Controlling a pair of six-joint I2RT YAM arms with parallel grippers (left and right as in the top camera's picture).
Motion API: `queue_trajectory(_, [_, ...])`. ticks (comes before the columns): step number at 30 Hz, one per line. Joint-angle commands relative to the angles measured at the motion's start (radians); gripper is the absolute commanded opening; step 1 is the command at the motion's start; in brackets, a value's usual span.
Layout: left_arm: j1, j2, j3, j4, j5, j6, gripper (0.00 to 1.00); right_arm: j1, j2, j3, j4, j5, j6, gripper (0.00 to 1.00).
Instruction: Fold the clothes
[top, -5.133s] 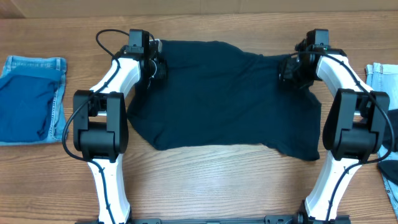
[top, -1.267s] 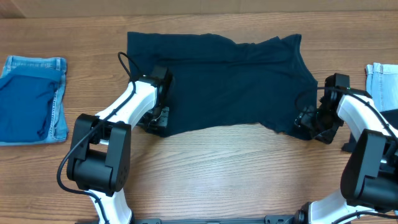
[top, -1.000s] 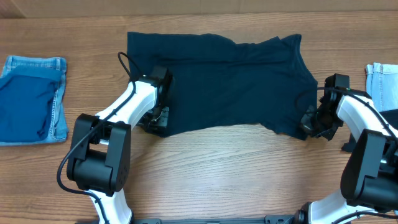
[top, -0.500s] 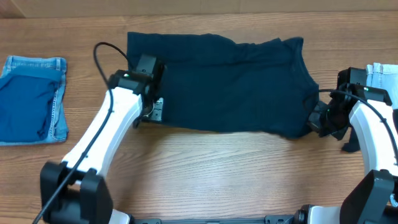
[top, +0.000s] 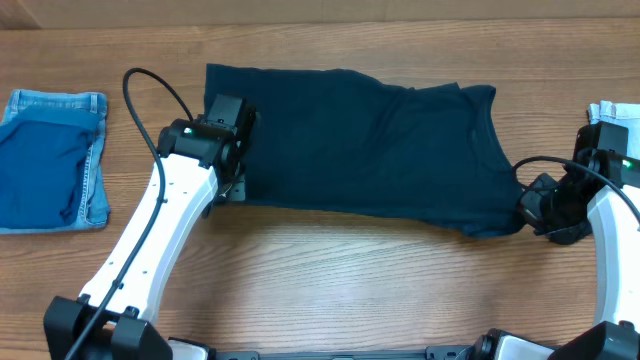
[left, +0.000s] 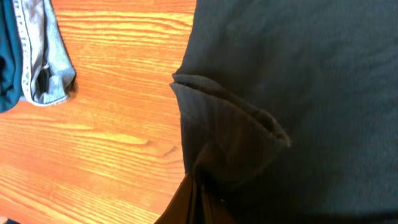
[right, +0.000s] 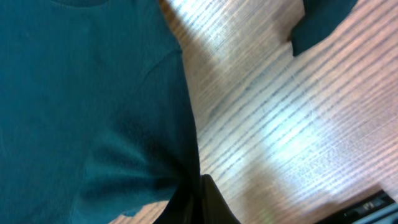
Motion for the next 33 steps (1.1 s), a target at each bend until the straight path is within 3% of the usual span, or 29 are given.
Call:
queue_trajectory(1, [0.005,-0.080,0.019,-0.027,-0.032,-0.068,0.04,-0.007,-0.018,0.016,-0.022,0.026,0.005,0.04])
queue_trajectory(8, [0.005,-0.148,0.019,-0.031,-0.028,-0.095,0.04,-0.007,-0.019,0.016,-0.052,0.025,0.005,0.04])
queue_trajectory(13, [0.005,-0.104,0.008,0.057,-0.028,-0.104,0.04,-0.006,-0.012,0.016,0.053,-0.021,-0.003,0.04])
queue_trajectory(25, [0.006,0.035,0.008,0.124,-0.060,-0.104,0.04,-0.005,0.146,0.016,0.236,-0.090,-0.018,0.04])
queue_trajectory(33, [0.006,0.080,0.008,0.171,-0.086,-0.120,0.04,-0.005,0.154,0.016,0.376,-0.146,-0.026,0.04])
